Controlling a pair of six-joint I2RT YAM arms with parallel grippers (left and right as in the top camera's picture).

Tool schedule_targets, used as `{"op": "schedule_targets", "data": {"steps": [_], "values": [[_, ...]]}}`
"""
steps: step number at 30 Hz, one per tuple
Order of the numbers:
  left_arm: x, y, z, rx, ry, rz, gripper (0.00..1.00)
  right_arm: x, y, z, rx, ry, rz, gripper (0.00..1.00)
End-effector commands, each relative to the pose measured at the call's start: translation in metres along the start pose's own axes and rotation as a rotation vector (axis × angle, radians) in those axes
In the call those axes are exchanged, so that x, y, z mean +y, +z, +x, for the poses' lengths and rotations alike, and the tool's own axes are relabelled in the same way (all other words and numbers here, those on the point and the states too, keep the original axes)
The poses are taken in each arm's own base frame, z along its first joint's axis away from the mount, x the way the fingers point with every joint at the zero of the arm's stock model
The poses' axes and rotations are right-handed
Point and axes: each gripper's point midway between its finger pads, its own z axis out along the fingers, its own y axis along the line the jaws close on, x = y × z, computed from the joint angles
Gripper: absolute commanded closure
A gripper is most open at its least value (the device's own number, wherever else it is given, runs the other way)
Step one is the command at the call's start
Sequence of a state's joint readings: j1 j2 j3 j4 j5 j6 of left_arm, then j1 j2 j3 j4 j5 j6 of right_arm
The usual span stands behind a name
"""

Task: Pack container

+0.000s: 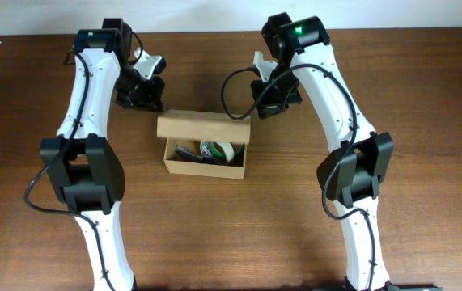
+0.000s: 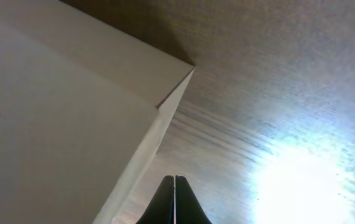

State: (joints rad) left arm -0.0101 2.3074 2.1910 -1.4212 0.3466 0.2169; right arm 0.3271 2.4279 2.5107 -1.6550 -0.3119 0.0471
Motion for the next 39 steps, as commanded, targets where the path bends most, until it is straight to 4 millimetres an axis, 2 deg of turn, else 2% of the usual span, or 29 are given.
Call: {"op": "schedule_targets", "data": {"steps": [1, 6, 10, 16, 20, 24, 28, 32, 35, 39], "values": [[-0.007, -0.023, -0.010, -0.075, 0.025, -0.020, 0.98, 0.013, -0.038, -0.015, -0.142, -0.065, 0.011, 0.96], [-0.021, -0.044, -0.021, -0.142, 0.050, 0.017, 0.98, 0.026, -0.071, -0.020, -0.236, -0.096, -0.001, 0.96], [-0.041, -0.082, -0.021, -0.197, 0.087, 0.000, 0.98, 0.038, -0.093, -0.015, -0.285, -0.114, -0.006, 0.96], [-0.070, -0.130, 0.005, -0.225, 0.146, -0.107, 0.99, 0.064, -0.112, -0.003, -0.331, -0.148, 0.001, 0.96], [-0.091, -0.159, 0.025, -0.253, 0.192, -0.166, 0.98, 0.091, -0.126, 0.014, -0.356, -0.194, -0.003, 0.96], [-0.101, -0.171, 0.037, -0.263, 0.215, -0.187, 0.98, 0.099, -0.122, 0.031, -0.330, -0.207, 0.066, 0.96], [-0.096, -0.162, 0.047, -0.205, 0.197, -0.185, 0.98, 0.097, -0.097, 0.045, -0.232, -0.204, 0.102, 0.96], [-0.089, -0.137, 0.047, -0.155, 0.186, -0.171, 0.98, 0.084, -0.065, 0.057, -0.105, -0.175, 0.127, 0.96], [-0.084, -0.104, 0.047, -0.105, 0.186, -0.130, 0.98, 0.074, -0.044, 0.068, -0.018, -0.155, 0.145, 0.96], [-0.076, -0.057, 0.050, -0.056, 0.171, -0.074, 0.98, 0.066, -0.027, 0.076, 0.043, -0.149, 0.158, 0.96]]}}
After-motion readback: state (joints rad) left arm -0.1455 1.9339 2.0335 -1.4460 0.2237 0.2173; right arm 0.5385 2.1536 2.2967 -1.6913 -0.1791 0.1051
